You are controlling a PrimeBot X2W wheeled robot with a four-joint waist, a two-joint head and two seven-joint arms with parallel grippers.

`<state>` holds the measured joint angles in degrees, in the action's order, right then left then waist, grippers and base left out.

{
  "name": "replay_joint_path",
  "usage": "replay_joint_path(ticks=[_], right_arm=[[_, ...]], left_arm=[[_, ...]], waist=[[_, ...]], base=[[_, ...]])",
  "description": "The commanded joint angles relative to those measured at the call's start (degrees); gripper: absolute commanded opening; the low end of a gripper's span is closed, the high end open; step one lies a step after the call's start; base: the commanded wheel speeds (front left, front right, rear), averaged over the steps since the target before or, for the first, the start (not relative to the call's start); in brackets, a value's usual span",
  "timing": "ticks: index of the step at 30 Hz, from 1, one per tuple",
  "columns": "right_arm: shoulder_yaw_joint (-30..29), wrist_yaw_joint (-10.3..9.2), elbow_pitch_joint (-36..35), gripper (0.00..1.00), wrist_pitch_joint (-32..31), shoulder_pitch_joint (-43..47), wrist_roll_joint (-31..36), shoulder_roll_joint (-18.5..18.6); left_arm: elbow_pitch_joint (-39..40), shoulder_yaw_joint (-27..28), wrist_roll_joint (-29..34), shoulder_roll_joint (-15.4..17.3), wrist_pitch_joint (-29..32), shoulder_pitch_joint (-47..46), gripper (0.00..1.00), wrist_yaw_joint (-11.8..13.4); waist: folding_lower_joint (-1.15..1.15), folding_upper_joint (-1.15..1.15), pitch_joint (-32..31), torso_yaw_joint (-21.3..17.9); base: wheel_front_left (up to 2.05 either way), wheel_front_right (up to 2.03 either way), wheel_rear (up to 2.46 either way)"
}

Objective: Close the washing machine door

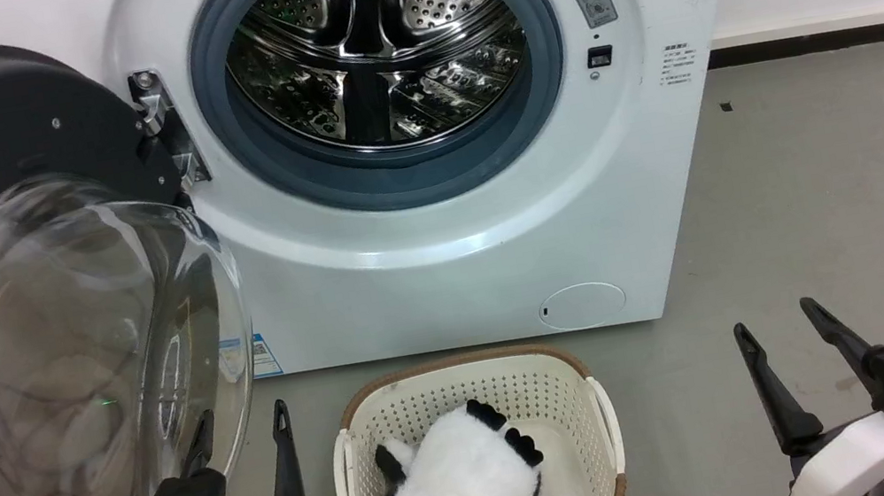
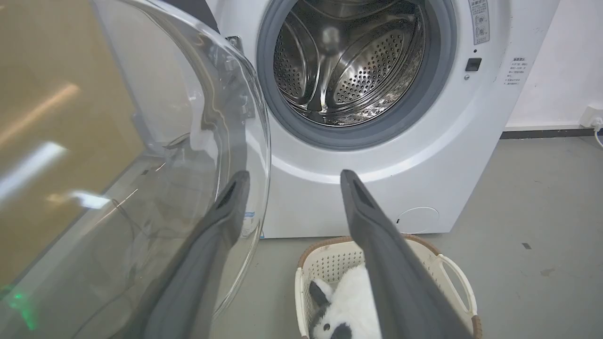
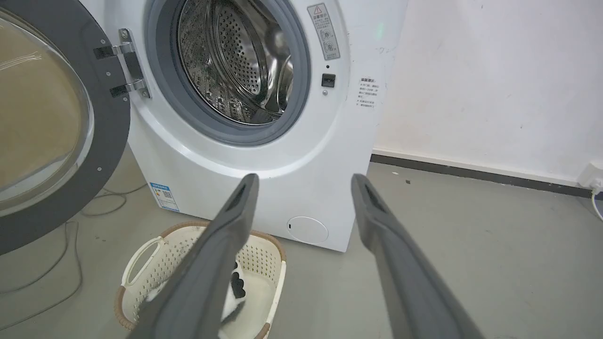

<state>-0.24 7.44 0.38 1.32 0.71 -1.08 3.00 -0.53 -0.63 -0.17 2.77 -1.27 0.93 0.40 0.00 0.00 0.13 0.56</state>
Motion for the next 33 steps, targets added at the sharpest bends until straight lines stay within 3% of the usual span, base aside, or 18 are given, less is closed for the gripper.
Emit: replay_joint_path(ticks=[1,33], right_arm=[[-0.1,0.01,-0.2,1.00,0.6,0.1,-0.3,0.0],[2.2,0.02,-0.2,1.00,4.4,0.7,-2.8,0.0]], left_arm=[[-0.2,0.0,-0.3,0.0,-0.6,0.2,1.00,0.3],[-0.2,-0.8,-0.7,0.7,-4.5,1.7,1.00,1.3]], waist=[[0.00,0.00,0.0,0.2],[0.00,0.00,-1.3,9.8]], base=[[0.00,0.00,0.00],[0.00,0.00,0.00]])
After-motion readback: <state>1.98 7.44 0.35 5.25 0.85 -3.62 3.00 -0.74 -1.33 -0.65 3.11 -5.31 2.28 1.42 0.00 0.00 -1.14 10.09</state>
